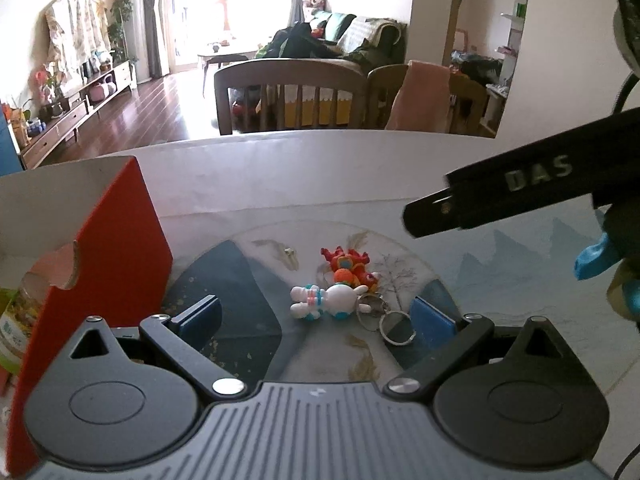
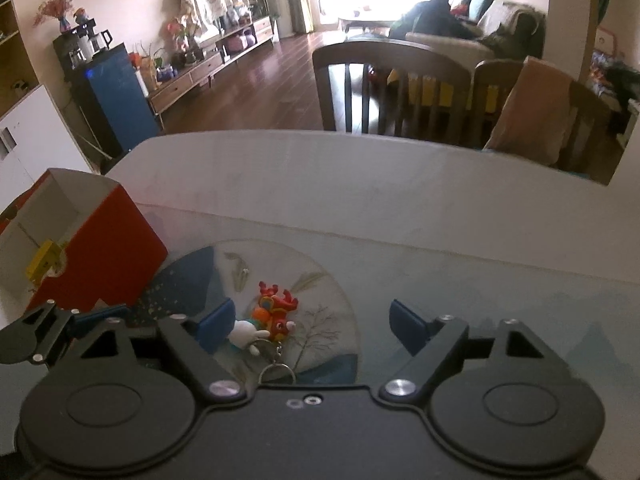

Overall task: Organize rigid objects
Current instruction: 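Grasp the white astronaut figurine with the left tool while the right tool grasps the red dragon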

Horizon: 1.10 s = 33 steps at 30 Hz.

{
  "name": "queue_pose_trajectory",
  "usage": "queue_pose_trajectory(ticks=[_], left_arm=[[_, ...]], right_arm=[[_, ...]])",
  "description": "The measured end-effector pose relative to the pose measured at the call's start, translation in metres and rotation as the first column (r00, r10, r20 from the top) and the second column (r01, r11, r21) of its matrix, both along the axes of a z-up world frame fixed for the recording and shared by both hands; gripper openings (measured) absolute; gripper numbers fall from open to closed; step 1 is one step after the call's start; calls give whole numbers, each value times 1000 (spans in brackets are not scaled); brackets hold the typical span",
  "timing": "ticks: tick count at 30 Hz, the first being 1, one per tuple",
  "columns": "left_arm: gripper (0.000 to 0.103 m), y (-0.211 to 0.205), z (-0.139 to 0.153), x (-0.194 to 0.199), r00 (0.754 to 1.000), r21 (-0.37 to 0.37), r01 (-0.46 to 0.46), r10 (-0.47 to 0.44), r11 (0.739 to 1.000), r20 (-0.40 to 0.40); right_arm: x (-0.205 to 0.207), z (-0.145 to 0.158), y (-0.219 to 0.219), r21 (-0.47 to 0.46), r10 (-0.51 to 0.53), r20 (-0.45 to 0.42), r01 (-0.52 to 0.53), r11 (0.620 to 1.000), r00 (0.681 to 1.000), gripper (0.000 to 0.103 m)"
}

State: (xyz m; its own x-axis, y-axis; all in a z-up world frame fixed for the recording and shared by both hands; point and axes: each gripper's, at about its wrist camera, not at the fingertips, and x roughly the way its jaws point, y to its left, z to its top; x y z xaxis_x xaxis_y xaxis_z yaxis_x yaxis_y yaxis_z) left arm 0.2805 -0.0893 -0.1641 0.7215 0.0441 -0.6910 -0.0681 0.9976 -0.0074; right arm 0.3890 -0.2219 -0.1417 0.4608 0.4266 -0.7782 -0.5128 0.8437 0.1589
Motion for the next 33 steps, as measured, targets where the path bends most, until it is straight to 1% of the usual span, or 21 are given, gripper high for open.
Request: queue_pose_trajectory(ticks=[4,6,10,12,15,17,19,21,22,26,33], left_arm=[[101,6,-5,8,1000,-5,-16,16,1000,-13],[101,9,-8,11,1000,-9,-24,23,1000,-19],[101,14,-14,14,999,-22,-28,27,999,-33],[101,16,-15,13,999,-35,-33,32,999,-38],[101,18,-18,14,999,-41,-36,34,999,-41],[101,18,-19,14,998,-41,-37,35,998,-42],[100,18,-20,15,998,-47,-39,37,998,-42],[100,18,-21,14,999,-51,-38,36,998,-38],[100,18,-21,14,999,-53,-36,34,998,-37],[100,18,-22,16,999,-68,-29,27,997,-30],[100,17,-27,20,999,-87,-17,14,996,-34]], right_arm=[[14,-14,20,-17,16,-28,-16,1000,999,82],[19,-24,31,-43,25,-50,-27,999,998,80],[25,-39,46,-87,25,-78,-32,996,997,70],[25,-44,50,-95,23,-85,-31,995,996,67],[23,-48,55,-114,30,-88,-40,993,996,63],[22,-50,58,-130,33,-85,-44,991,996,58],[20,-52,58,-144,31,-81,-42,989,996,55],[19,-54,59,-138,30,-80,-41,990,996,54],[18,-54,57,-131,30,-85,-41,991,996,51],[19,-52,55,-100,35,-103,-45,994,994,35],[25,-52,39,-62,11,-120,-19,998,993,34]])
